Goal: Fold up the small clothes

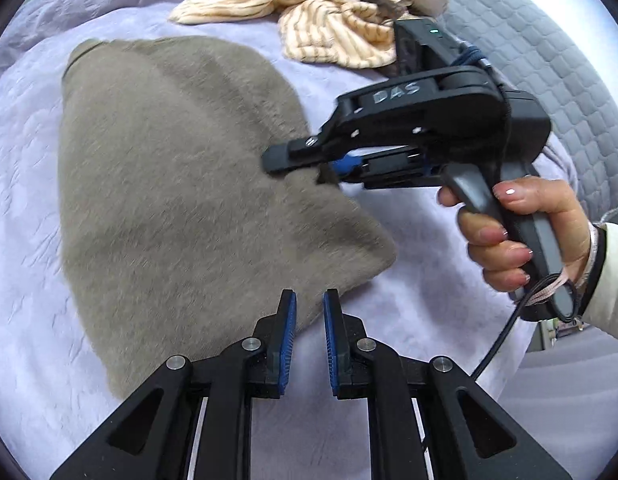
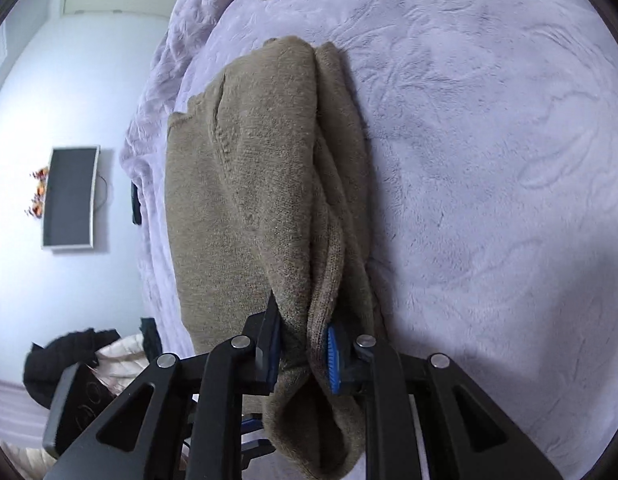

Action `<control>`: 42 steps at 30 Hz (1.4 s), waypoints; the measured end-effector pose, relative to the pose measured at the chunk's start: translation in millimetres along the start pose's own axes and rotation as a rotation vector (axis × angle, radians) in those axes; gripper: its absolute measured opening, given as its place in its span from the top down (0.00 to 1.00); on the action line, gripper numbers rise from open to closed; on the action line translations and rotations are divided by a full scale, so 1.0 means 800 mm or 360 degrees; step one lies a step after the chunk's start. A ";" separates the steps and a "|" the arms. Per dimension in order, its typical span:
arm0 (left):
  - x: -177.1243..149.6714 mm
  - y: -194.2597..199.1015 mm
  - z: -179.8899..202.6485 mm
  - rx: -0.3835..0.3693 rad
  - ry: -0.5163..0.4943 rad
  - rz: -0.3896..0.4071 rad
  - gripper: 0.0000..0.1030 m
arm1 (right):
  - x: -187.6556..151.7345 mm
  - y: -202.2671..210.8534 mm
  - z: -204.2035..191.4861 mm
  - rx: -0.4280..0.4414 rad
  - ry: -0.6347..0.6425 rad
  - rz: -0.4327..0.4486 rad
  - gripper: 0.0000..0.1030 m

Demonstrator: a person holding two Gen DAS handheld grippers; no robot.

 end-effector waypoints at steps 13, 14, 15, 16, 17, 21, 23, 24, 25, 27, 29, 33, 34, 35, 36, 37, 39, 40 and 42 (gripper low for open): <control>0.008 0.079 -0.095 0.0429 0.0261 0.0103 0.52 | -0.038 0.096 -0.038 -0.0367 0.0224 0.0205 0.69; 0.010 0.081 -0.099 0.0454 0.0269 0.0115 0.51 | -0.041 0.098 -0.045 -0.0345 0.0237 0.0208 0.69; 0.013 0.079 -0.102 0.0479 0.0272 0.0114 0.51 | -0.044 0.098 -0.055 -0.0327 0.0256 0.0205 0.70; 0.013 0.076 -0.105 0.0502 0.0275 0.0099 0.51 | -0.046 0.095 -0.066 -0.0315 0.0283 0.0199 0.69; 0.011 0.072 -0.107 0.0526 0.0278 0.0074 0.44 | -0.049 0.093 -0.073 -0.0310 0.0301 0.0189 0.70; 0.014 0.053 -0.108 0.0600 0.0318 0.0034 0.29 | -0.052 0.070 -0.089 -0.0373 0.0380 0.0138 0.70; 0.018 0.048 -0.109 0.0610 0.0351 0.0038 0.29 | -0.048 0.057 -0.094 -0.0383 0.0396 0.0119 0.70; 0.018 0.044 -0.113 0.0634 0.0364 0.0022 0.29 | -0.048 0.052 -0.093 -0.0396 0.0411 0.0112 0.70; 0.014 0.038 -0.117 0.0661 0.0376 -0.0009 0.29 | -0.051 0.049 -0.089 -0.0428 0.0431 0.0098 0.70; 0.003 0.025 -0.127 0.0671 0.0429 -0.0062 0.29 | -0.055 0.037 -0.072 -0.0524 0.0436 0.0044 0.70; -0.009 0.015 -0.131 0.0655 0.0472 -0.0104 0.29 | -0.061 0.027 -0.041 -0.0629 0.0391 -0.0005 0.71; -0.020 0.010 -0.124 0.0644 0.0417 -0.0128 0.29 | -0.072 0.024 0.008 -0.0627 0.0199 -0.0018 0.80; -0.021 0.011 -0.123 0.0646 0.0408 -0.0128 0.29 | -0.073 0.027 0.009 -0.0599 0.0177 0.0000 0.80; -0.021 0.012 -0.122 0.0647 0.0410 -0.0130 0.29 | -0.074 0.030 0.008 -0.0596 0.0186 0.0006 0.80; -0.022 0.012 -0.122 0.0642 0.0426 -0.0134 0.29 | -0.076 0.031 0.007 -0.0609 0.0209 0.0002 0.80; -0.023 0.012 -0.123 0.0634 0.0445 -0.0140 0.29 | -0.079 0.032 0.006 -0.0629 0.0238 -0.0008 0.80; -0.024 0.012 -0.124 0.0624 0.0477 -0.0147 0.29 | -0.084 0.033 0.003 -0.0660 0.0280 -0.0024 0.78; -0.024 0.012 -0.124 0.0622 0.0486 -0.0145 0.29 | -0.087 0.035 0.001 -0.0664 0.0292 -0.0029 0.77; -0.023 0.013 -0.124 0.0627 0.0485 -0.0135 0.23 | -0.092 0.040 -0.002 -0.0667 0.0294 -0.0034 0.77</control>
Point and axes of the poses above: each gripper's, at about its wrist camera, not at the fingertips, and y roughly against the way its jaws point, z to its right, x to its top, the point moved 9 cm from there along -y, roughly the way its jaws point, and after that the axes turned 6 degrees about z, right-handed, at the moved point
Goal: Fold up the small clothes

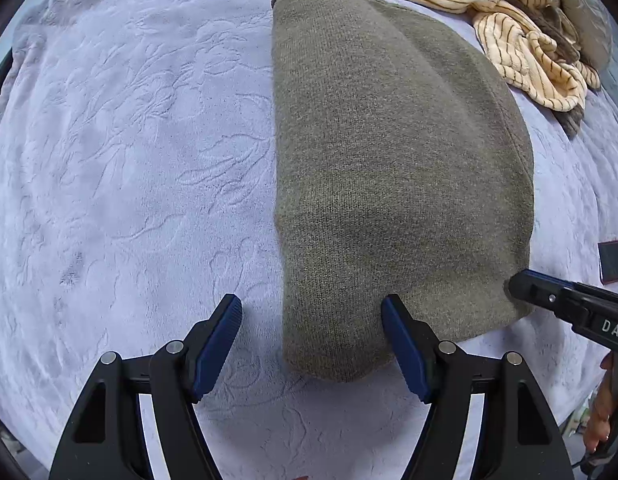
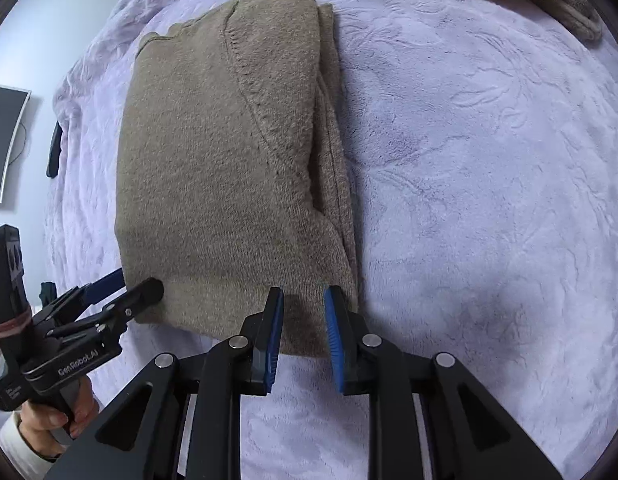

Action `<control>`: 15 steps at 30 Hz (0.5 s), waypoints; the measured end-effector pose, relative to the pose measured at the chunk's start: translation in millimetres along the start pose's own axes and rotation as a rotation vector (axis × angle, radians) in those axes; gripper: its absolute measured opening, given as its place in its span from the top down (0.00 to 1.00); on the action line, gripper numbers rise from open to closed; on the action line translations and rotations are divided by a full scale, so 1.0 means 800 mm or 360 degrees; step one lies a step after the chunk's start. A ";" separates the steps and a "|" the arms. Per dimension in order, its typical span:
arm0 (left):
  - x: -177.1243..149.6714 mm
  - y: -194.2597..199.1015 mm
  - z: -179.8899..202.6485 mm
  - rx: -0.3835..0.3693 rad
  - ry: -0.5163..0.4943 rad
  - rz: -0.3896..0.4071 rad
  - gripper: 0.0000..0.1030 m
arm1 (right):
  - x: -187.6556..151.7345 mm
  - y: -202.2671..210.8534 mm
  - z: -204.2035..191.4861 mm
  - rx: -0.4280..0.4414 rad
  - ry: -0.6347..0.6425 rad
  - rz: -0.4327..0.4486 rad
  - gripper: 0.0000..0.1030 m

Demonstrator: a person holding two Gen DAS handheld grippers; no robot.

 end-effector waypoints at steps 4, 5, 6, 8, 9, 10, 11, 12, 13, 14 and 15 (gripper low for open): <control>-0.006 0.000 -0.008 0.0064 0.0009 0.0008 0.03 | -0.008 0.012 0.003 0.0009 -0.0017 0.0002 0.77; -0.009 0.000 -0.010 0.0064 0.0020 0.0005 0.03 | -0.009 0.016 0.003 0.0014 -0.0029 0.0007 0.75; -0.011 0.000 -0.012 0.0061 0.0035 0.0000 0.03 | -0.007 0.017 0.004 0.0014 -0.0039 0.0008 0.71; -0.015 0.002 -0.016 0.0061 0.0049 -0.0003 0.03 | -0.010 0.024 0.004 0.0015 -0.0055 0.0014 0.60; -0.016 0.003 -0.017 0.0063 0.0051 -0.0006 0.03 | -0.011 0.026 0.003 0.0006 -0.0056 0.0019 0.48; -0.017 0.003 -0.018 0.0064 0.0050 -0.0008 0.03 | -0.013 0.030 0.004 -0.0018 -0.0047 0.0025 0.40; -0.017 0.004 -0.018 0.0063 0.0046 -0.0007 0.03 | -0.013 0.032 0.001 -0.0028 -0.0039 0.0031 0.39; -0.016 0.005 -0.018 0.0064 0.0044 -0.0004 0.03 | -0.012 0.035 0.001 -0.0029 -0.0036 0.0036 0.39; -0.016 0.005 -0.019 0.0067 0.0043 -0.0003 0.03 | -0.012 0.037 0.000 -0.0030 -0.0036 0.0039 0.39; -0.016 0.006 -0.021 0.0067 0.0044 -0.0002 0.03 | -0.012 0.039 0.001 -0.0033 -0.0041 0.0041 0.39; -0.014 0.006 -0.021 0.0064 0.0051 0.0001 0.03 | -0.011 0.040 0.003 -0.0039 -0.0047 0.0046 0.39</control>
Point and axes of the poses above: each gripper's, at about its wrist camera, not at the fingertips, and y roughly against the way its jaws point, z to its right, x to its top, the point moved 9 cm from there along -y, roughly the way its jaws point, and after that the axes turned 6 degrees about z, right-handed, at the moved point
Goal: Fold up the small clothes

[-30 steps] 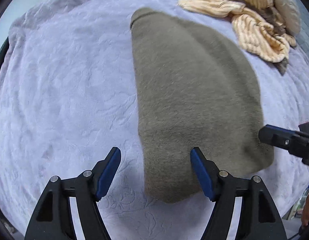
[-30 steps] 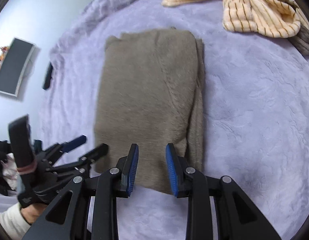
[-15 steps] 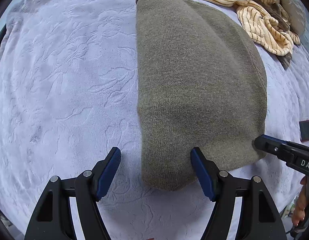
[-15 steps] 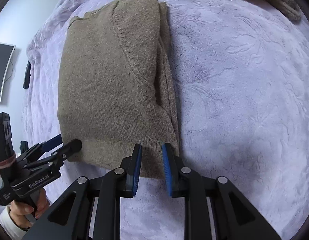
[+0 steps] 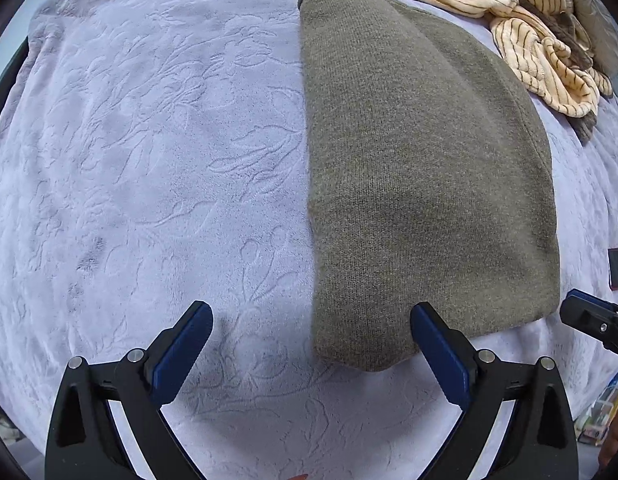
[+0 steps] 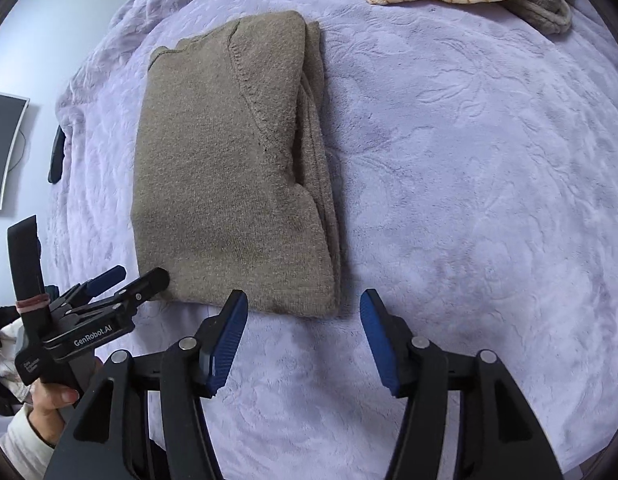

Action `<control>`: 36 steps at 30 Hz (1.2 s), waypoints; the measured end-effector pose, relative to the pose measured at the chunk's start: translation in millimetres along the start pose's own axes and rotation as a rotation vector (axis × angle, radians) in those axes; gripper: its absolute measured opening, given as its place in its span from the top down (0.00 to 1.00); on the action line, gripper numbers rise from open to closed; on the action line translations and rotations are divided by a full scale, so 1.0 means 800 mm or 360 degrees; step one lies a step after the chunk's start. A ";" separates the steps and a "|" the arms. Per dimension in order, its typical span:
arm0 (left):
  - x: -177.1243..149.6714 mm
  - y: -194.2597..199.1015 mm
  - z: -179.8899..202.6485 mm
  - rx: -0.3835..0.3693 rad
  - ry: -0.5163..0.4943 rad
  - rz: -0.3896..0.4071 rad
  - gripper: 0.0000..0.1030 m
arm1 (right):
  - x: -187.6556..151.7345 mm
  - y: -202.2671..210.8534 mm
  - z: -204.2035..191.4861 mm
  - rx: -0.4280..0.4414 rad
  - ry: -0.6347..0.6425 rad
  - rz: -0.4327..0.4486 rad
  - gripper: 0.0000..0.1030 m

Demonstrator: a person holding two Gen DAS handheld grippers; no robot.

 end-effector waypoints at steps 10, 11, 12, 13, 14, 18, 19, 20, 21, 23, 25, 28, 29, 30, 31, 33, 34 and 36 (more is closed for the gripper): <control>0.005 0.003 -0.014 0.0006 -0.0005 0.0016 0.03 | 0.032 0.006 0.003 -0.0019 -0.0005 0.0064 0.39; 0.005 0.003 -0.014 0.0000 0.0001 0.0009 0.03 | 0.036 0.006 0.000 -0.0015 0.0005 0.0068 0.39; 0.006 0.001 -0.015 -0.0014 0.0010 -0.0002 0.03 | 0.040 0.005 -0.005 -0.0014 0.0016 0.0073 0.39; 0.006 0.001 -0.016 -0.0027 0.0020 -0.0011 0.03 | 0.046 0.005 -0.010 -0.0015 0.0033 0.0086 0.39; 0.008 0.000 -0.016 -0.0040 0.0030 -0.0016 0.03 | 0.052 0.006 -0.014 -0.0012 0.0054 0.0100 0.39; 0.031 0.006 -0.021 -0.0053 0.0054 0.0042 0.03 | 0.079 0.012 -0.033 0.0014 0.0151 0.0185 0.55; 0.040 0.009 -0.023 -0.0050 0.0053 0.0067 0.03 | 0.086 0.012 -0.037 0.0016 0.0166 0.0193 0.55; 0.048 0.011 -0.024 -0.0052 0.0052 0.0085 0.03 | 0.093 0.011 -0.039 0.0016 0.0177 0.0196 0.55; 0.056 0.012 -0.025 -0.0058 0.0047 0.0100 0.03 | 0.099 0.008 -0.040 0.0021 0.0178 0.0197 0.55; 0.068 0.011 -0.024 -0.0086 0.0039 0.0109 0.03 | 0.110 0.001 -0.042 0.0059 0.0160 0.0181 0.55; 0.082 0.012 -0.023 -0.0147 0.0031 0.0129 0.03 | 0.122 -0.003 -0.042 0.0093 0.0139 0.0176 0.52; 0.103 0.012 -0.029 -0.0282 0.0091 0.0148 0.03 | 0.133 -0.006 -0.036 0.0126 0.0125 0.0150 0.39; 0.110 0.011 -0.031 -0.0330 0.0122 0.0140 0.03 | 0.136 -0.008 -0.032 0.0139 0.0120 0.0140 0.39; 0.116 0.007 -0.033 -0.0394 0.0158 0.0123 0.03 | 0.137 -0.009 -0.028 0.0144 0.0115 0.0129 0.38; 0.121 0.005 -0.034 -0.0443 0.0178 0.0109 0.03 | 0.139 -0.011 -0.024 0.0146 0.0108 0.0116 0.38; 0.123 0.003 -0.029 -0.0546 0.0200 0.0080 0.03 | 0.142 -0.017 -0.016 0.0186 0.0078 0.0084 0.37; 0.121 0.003 -0.025 -0.0590 0.0201 0.0069 0.03 | 0.143 -0.021 -0.013 0.0222 0.0057 0.0068 0.34; 0.112 0.002 -0.012 -0.0686 0.0184 0.0039 0.03 | 0.145 -0.028 -0.009 0.0280 0.0019 0.0046 0.32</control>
Point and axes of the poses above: each gripper's, at about its wrist camera, not at the fingertips, and y roughly against the way its jaws point, z to its right, x to its top, the point moved 9 cm from there along -y, roughly the way its jaws point, and after that the axes turned 6 degrees about z, right-handed, at the moved point
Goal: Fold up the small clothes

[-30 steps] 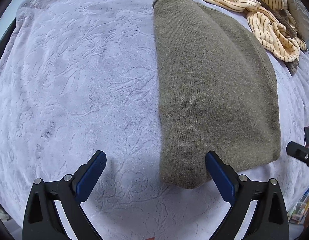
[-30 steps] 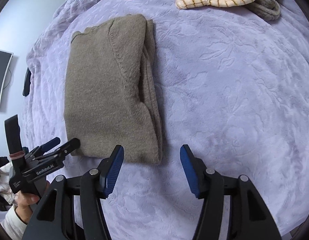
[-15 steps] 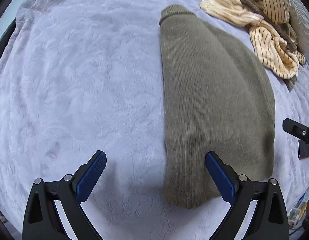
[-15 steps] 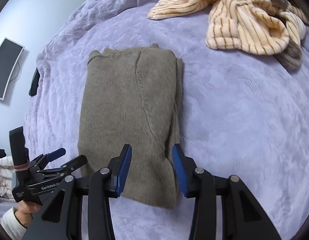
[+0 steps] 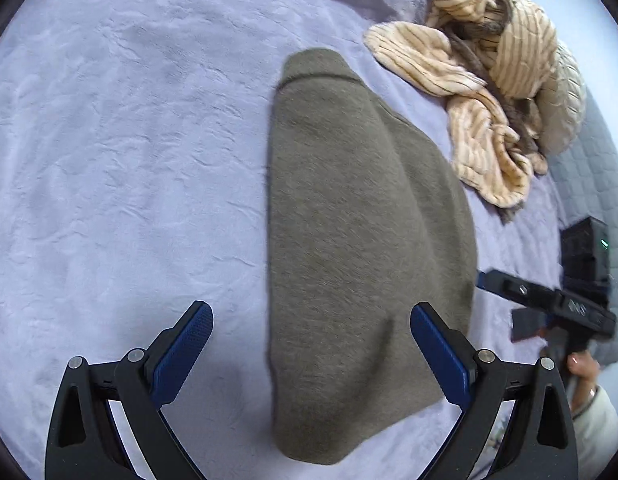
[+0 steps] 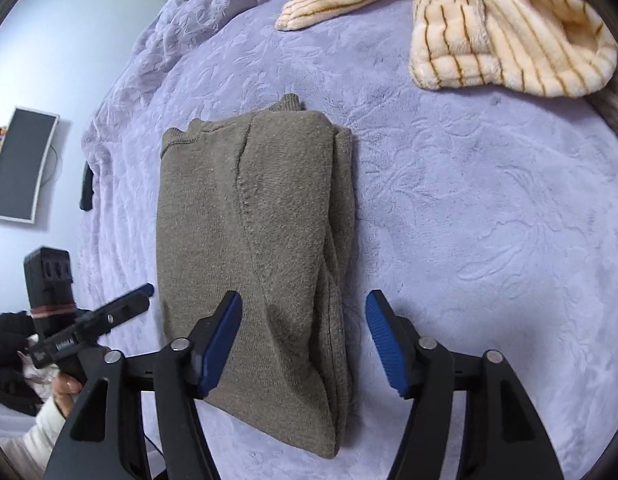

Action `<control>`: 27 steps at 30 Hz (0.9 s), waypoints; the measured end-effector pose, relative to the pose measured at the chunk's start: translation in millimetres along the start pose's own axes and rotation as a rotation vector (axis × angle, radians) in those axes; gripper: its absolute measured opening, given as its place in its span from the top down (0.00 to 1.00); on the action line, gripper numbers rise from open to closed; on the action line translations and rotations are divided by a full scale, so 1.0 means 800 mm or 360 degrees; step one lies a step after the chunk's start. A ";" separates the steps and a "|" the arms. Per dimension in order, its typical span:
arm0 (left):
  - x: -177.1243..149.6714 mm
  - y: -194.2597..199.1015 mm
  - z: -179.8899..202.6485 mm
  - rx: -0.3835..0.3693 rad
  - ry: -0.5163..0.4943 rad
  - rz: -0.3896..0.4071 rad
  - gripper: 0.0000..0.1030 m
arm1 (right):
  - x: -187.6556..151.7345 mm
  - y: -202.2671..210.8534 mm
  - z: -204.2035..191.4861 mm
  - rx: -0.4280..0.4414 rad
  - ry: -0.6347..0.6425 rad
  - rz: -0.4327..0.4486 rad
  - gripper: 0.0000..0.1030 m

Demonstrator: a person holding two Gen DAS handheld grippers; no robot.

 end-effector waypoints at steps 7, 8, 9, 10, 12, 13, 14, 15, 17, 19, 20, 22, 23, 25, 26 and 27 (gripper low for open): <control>0.017 0.003 0.043 0.0007 -0.0127 0.0155 0.03 | 0.039 0.009 -0.026 0.0090 0.0044 0.0204 0.42; 0.026 0.004 0.047 -0.0007 -0.0123 0.0181 0.03 | 0.044 0.009 -0.037 0.0122 0.0064 0.0216 0.47; 0.037 0.003 0.051 -0.0005 -0.0121 0.0209 0.03 | 0.047 0.006 -0.046 0.0148 0.0083 0.0208 0.54; 0.046 -0.002 0.051 0.0035 -0.0126 0.0228 0.03 | 0.049 -0.001 -0.054 0.0170 0.0100 0.0185 0.57; 0.060 -0.019 0.032 0.0238 -0.0139 0.0244 0.03 | 0.048 -0.020 -0.058 0.0124 0.0126 0.0124 0.61; 0.062 -0.028 0.021 0.0315 -0.0125 0.0231 0.03 | 0.046 -0.034 -0.053 0.0066 0.0137 0.0081 0.64; 0.059 -0.035 0.006 0.0348 -0.0094 0.0203 0.03 | 0.046 -0.045 -0.047 0.0025 0.0141 0.0056 0.67; 0.056 -0.045 -0.006 0.0326 -0.0040 0.0178 0.03 | 0.047 -0.055 -0.040 -0.0005 0.0136 0.0048 0.75; 0.054 -0.055 -0.018 0.0282 0.0024 0.0165 0.01 | 0.050 -0.064 -0.026 -0.0029 0.0117 0.0057 0.85; 0.055 -0.060 -0.023 0.0258 0.0037 0.0166 0.01 | 0.055 -0.067 -0.020 0.0002 0.0081 0.0067 0.86; 0.055 -0.061 -0.023 0.0263 0.0030 0.0164 0.01 | 0.057 -0.066 -0.017 0.0012 0.0063 0.0067 0.86; 0.056 -0.058 -0.017 0.0281 0.0007 0.0154 0.01 | 0.057 -0.063 -0.016 0.0030 0.0035 0.0064 0.83; 0.056 -0.058 -0.012 0.0282 0.0000 0.0150 0.01 | 0.058 -0.059 -0.018 0.0051 0.0025 0.0065 0.81; 0.054 -0.048 -0.009 0.0261 -0.0011 0.0145 0.01 | 0.056 -0.048 -0.022 0.0104 0.0014 0.0066 0.74; 0.051 -0.042 -0.008 0.0226 -0.0018 0.0138 0.02 | 0.055 -0.043 -0.022 0.0118 0.0014 0.0067 0.69; 0.047 -0.035 -0.009 0.0178 -0.0022 0.0128 0.02 | 0.053 -0.035 -0.022 0.0145 0.0014 0.0069 0.56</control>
Point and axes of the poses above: each gripper's, at about its wrist camera, not at the fingertips, and y roughly against the way its jaws point, z to its right, x to its top, the point moved 9 cm from there along -y, roughly the way its jaws point, and after that the axes turned 6 degrees about z, right-handed, at the moved point
